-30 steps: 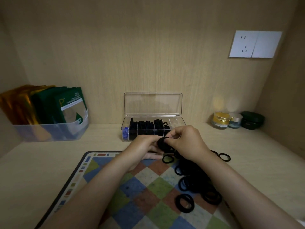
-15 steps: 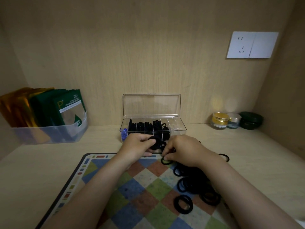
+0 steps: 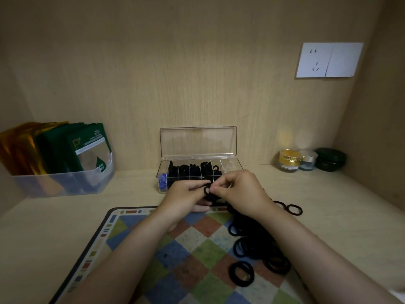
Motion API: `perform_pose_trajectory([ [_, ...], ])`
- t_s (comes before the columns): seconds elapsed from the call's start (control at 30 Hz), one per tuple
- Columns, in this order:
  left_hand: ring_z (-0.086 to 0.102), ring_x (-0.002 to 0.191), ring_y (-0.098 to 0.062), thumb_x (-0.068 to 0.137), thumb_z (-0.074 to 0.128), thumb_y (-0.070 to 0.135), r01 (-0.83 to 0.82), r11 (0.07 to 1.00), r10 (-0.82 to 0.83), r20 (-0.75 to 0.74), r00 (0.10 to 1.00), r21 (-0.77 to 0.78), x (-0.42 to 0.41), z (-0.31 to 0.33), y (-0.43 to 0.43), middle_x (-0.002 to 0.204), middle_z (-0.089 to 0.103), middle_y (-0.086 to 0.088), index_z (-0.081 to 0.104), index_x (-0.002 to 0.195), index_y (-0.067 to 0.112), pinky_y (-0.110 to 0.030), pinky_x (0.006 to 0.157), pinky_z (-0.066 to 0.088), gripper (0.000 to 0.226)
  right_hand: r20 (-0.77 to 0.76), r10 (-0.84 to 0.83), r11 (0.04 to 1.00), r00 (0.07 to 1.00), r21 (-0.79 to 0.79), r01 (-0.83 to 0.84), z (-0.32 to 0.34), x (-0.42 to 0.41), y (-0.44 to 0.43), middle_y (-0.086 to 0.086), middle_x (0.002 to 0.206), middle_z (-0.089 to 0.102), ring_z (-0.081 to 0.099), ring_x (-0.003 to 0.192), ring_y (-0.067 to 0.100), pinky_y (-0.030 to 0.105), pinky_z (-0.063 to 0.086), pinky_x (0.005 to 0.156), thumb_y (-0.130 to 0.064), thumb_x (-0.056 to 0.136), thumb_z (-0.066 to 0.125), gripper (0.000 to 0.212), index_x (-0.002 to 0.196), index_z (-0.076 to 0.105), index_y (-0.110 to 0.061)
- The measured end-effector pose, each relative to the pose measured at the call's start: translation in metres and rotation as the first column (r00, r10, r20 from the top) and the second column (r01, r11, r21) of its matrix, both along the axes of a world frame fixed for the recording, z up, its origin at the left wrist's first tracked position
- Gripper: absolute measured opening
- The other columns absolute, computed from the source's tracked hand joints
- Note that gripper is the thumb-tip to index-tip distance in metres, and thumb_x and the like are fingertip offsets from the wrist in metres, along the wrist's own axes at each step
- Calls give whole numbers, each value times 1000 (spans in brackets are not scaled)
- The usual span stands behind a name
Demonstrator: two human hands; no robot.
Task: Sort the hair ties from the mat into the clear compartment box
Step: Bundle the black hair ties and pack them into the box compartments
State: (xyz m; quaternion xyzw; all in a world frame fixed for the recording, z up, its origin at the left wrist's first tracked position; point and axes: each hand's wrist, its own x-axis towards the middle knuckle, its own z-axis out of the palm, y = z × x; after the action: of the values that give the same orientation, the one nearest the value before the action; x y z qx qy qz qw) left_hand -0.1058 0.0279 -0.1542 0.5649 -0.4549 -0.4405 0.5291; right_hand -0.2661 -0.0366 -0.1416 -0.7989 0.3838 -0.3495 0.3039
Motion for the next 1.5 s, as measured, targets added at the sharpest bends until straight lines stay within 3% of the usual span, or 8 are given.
perform_pose_trajectory([
  [0.23,74,96,-26,95,63,25,74,997,-73,-123,990,4,-2,0,0,111,73,-12,66,124,12,-41,86,60,32,-54,-128,991,990,-42,126,-1,-1,-1,-12,67,71,66,66,1,30,57,66,-33,77,79,9,69,75,-29],
  [0.47,73,101,-21,96,61,7,85,996,-87,-71,994,-25,-1,-1,-1,117,72,-9,62,131,10,-32,85,60,35,36,-131,991,991,39,130,5,-4,0,-5,80,69,57,62,0,12,43,57,-32,76,84,18,84,70,-24],
  [0.6,72,104,-21,95,61,8,143,987,-149,-88,985,-71,2,6,0,115,74,-7,62,126,14,-34,87,59,31,83,45,946,996,317,-69,12,-10,3,0,99,70,66,66,11,22,48,46,-29,90,72,28,116,66,-20],
  [0.8,74,87,-15,89,72,9,64,995,-59,59,996,-77,0,20,-11,107,74,-8,72,112,14,-23,71,59,24,215,43,883,976,449,-138,20,-13,-1,14,81,72,64,64,18,32,59,56,-11,93,68,14,102,76,-5],
  [0.97,71,85,-5,88,74,24,134,990,-120,270,955,-35,9,45,-28,95,75,8,74,109,28,-21,67,54,21,137,-38,926,990,378,-17,37,-10,-14,18,84,75,67,63,20,39,61,62,-14,94,68,12,98,78,-10],
  [1.1,64,99,-5,96,59,38,-47,986,112,428,897,-159,20,55,-49,104,71,14,73,110,31,-22,78,45,21,14,-167,955,986,253,158,50,2,-40,15,91,75,67,59,22,34,55,50,-19,93,69,16,100,76,-7],
  [1.23,55,100,-3,100,53,27,-135,953,278,608,744,-270,26,38,-64,114,67,12,69,118,28,-20,82,42,24,-199,-276,955,940,55,292,52,21,-65,7,80,76,69,59,19,24,51,50,-31,89,72,15,88,77,-17],
  [1.5,39,131,-18,102,41,30,39,964,216,857,468,-263,36,12,-75,137,55,6,52,139,33,-38,108,32,39,-475,-373,928,797,-192,320,39,53,-85,4,64,65,60,59,20,24,37,48,-35,86,69,26,74,74,-12],
])
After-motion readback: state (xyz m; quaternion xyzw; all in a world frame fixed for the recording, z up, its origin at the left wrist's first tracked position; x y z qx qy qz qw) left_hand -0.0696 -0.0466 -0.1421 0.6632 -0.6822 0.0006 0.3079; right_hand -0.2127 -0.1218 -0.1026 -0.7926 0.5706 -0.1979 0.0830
